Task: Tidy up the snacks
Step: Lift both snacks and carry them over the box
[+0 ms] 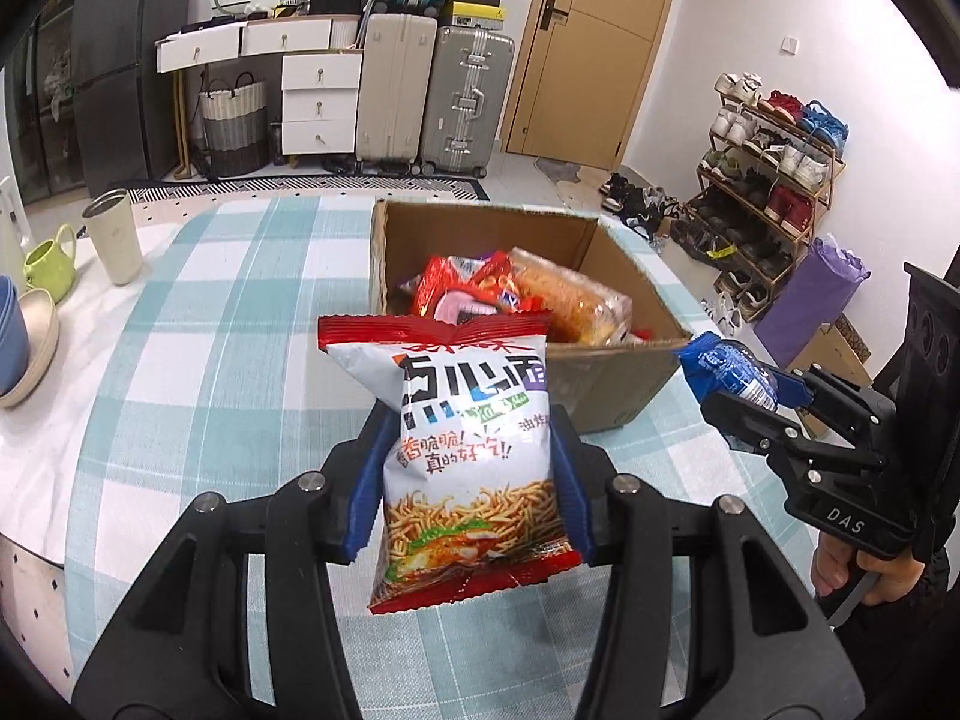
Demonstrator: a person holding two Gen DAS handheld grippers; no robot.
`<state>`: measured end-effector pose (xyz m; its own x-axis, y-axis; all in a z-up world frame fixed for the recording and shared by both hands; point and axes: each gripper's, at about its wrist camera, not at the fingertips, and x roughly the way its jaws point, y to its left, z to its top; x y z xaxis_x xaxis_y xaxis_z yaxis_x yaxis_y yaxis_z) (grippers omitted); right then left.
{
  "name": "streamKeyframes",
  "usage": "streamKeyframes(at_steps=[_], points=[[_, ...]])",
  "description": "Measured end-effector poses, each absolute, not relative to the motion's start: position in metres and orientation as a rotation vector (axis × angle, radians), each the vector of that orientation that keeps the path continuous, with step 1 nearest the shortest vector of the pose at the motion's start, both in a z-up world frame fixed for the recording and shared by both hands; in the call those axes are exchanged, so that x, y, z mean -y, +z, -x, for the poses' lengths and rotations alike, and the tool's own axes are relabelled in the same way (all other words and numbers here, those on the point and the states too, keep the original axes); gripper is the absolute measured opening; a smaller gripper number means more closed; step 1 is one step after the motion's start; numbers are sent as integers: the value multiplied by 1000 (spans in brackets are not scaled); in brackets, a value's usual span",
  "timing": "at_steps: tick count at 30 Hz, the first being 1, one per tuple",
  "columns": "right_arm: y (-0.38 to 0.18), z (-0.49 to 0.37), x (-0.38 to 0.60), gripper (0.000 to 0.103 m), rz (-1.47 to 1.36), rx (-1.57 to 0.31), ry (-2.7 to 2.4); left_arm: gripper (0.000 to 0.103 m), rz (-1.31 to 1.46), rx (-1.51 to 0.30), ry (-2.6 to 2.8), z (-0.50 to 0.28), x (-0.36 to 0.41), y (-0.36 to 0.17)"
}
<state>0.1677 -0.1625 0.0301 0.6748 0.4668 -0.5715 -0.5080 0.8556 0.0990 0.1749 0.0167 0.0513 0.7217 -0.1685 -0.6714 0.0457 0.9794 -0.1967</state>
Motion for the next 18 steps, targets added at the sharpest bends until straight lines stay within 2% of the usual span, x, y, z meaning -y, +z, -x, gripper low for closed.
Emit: streamKeyframes(at_steps=[18], points=[[48, -199, 151, 44, 43, -593, 544, 46, 167, -713, -126, -214, -20, 81]])
